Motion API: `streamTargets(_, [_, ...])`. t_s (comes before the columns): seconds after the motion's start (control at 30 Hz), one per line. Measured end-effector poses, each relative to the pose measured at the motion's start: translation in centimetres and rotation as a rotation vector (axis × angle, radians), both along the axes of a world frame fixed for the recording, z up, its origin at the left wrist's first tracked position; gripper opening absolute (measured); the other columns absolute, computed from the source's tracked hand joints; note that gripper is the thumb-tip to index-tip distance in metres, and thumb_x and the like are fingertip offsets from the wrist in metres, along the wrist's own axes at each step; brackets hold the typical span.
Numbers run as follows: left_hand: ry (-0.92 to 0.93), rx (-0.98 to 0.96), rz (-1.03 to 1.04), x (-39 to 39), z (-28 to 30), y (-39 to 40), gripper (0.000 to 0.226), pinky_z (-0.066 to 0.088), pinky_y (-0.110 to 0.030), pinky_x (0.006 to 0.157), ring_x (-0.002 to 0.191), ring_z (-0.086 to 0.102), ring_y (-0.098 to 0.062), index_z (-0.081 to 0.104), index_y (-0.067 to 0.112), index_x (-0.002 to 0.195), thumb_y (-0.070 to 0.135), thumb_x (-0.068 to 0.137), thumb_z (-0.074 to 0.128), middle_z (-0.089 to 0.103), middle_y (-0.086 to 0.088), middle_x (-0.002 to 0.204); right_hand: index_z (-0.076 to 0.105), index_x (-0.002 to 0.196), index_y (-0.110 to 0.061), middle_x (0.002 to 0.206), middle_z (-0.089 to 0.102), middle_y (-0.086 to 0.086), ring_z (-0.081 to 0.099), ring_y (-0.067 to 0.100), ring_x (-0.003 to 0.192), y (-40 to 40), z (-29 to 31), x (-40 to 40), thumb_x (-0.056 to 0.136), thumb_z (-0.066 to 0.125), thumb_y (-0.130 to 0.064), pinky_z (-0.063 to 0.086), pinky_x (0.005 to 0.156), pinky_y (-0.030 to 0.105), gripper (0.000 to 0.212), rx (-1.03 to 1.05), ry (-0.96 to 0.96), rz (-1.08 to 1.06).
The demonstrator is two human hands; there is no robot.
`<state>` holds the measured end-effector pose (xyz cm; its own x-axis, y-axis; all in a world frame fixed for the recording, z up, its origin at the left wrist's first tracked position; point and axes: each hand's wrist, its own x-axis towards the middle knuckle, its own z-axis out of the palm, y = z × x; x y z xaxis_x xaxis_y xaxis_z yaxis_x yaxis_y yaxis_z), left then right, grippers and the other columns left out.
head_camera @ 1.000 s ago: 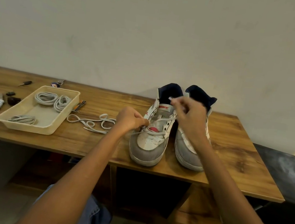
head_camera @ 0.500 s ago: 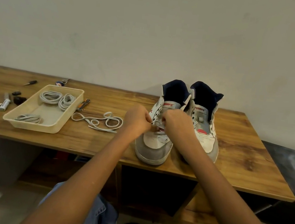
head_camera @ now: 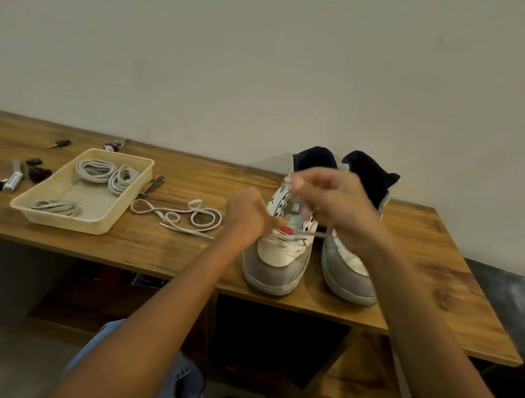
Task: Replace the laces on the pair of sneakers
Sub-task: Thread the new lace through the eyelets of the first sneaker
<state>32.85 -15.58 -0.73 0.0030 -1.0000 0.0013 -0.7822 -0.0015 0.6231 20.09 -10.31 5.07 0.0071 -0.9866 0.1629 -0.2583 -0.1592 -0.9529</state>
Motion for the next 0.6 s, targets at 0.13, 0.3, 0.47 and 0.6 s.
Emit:
streamTargets(0.13, [0.279,0.205,-0.033,1.4,0.5,-0.6,0.026,0.057,-0.036,0.080,0.080,0.069,-0.021,0.073,0.000,0.082,0.023,0.072,0.079,0.072,-0.011,0.086,0.072,0.096,-0.013,0.092,0.070,0.003,0.064,0.017,0.084,-2.1,-5.3,0.8,0.090,0.060,-0.015,0.053,0.079,0.034,0.014,-0.058,0.927,-0.168])
streamTargets(0.3, [0.436,0.281,-0.098,3.0,0.5,-0.6,0.008,0.058,-0.029,0.074,0.080,0.067,-0.021,0.069,-0.002,0.085,-0.003,0.077,0.070,0.069,-0.020,0.096,0.074,0.094,-0.019,0.095,0.071,-0.002,0.064,0.017,0.093,-2.2,-6.3,0.9,0.087,0.065,-0.018,0.050,0.078,0.031,0.012,-0.052,0.866,-0.168])
streamTargets(0.47, [0.395,0.232,-0.148,2.9,0.4,-0.3,0.019,0.056,-0.019,0.065,0.068,0.063,-0.013,0.070,-0.005,0.094,-0.010,0.075,0.070,0.067,-0.013,0.084,0.063,0.071,-0.025,0.069,0.064,-0.014,0.064,0.005,0.073,-2.0,-7.1,1.2,0.077,0.074,-0.014,0.054,0.072,0.032,0.017,-0.034,0.501,-0.268])
streamTargets(0.6, [0.348,0.168,-0.142,2.7,0.0,-0.3,0.019,0.056,-0.028,0.074,0.067,0.062,-0.014,0.071,-0.003,0.093,-0.007,0.074,0.072,0.068,-0.014,0.083,0.055,0.065,-0.027,0.064,0.062,-0.015,0.064,0.006,0.071,-2.1,-8.0,1.7,0.074,0.076,-0.009,0.053,0.074,0.035,0.029,-0.007,0.300,-0.354])
